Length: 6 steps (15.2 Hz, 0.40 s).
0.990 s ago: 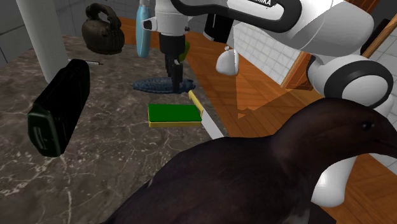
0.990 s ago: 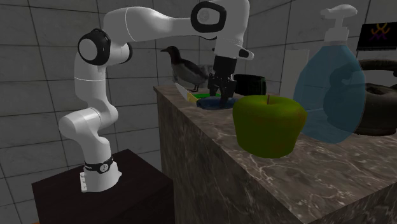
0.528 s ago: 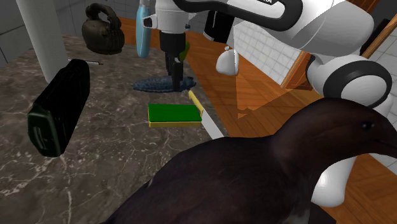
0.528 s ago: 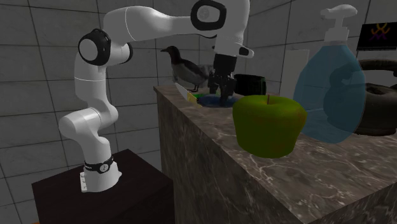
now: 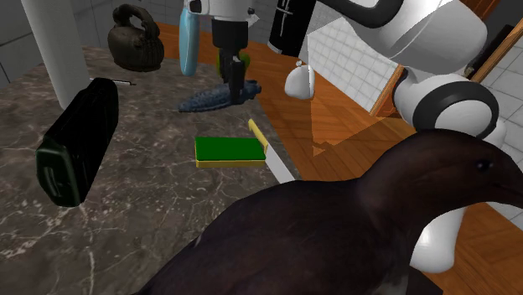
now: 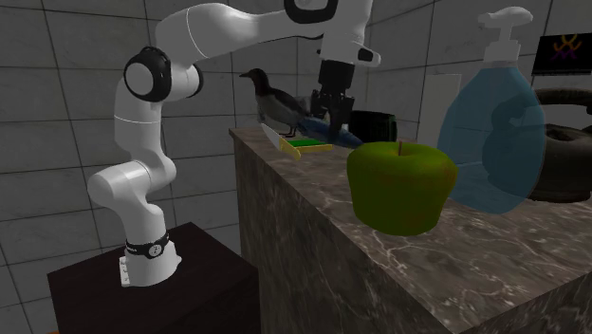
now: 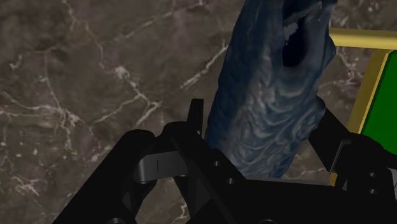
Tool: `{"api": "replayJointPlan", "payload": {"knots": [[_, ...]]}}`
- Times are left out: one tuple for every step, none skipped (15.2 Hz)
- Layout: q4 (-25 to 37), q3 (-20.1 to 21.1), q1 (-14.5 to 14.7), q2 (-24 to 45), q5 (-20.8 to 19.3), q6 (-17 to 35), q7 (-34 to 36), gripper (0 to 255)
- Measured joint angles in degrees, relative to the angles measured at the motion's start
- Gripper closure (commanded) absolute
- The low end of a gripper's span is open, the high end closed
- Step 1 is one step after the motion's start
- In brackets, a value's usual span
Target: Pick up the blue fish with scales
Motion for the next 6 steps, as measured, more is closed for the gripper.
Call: {"api": "replayJointPlan", "payload": {"knots": [[1.1, 0.0, 0.1, 0.4, -0.1, -0.8, 0.1, 255], [2.8, 0.0, 0.2, 1.0, -0.2, -1.8, 0.0, 255], [4.9, 0.1, 0.3, 1.7, -0.3, -3.2, 0.1, 255], [7.1, 0.1, 0.5, 2.6, -0.5, -4.6, 0.1, 255], [9.3, 0.1, 0.7, 3.5, -0.7, -5.8, 0.1, 255], [10.5, 0.1, 0.8, 4.0, -0.8, -6.6, 0.2, 255]]}}
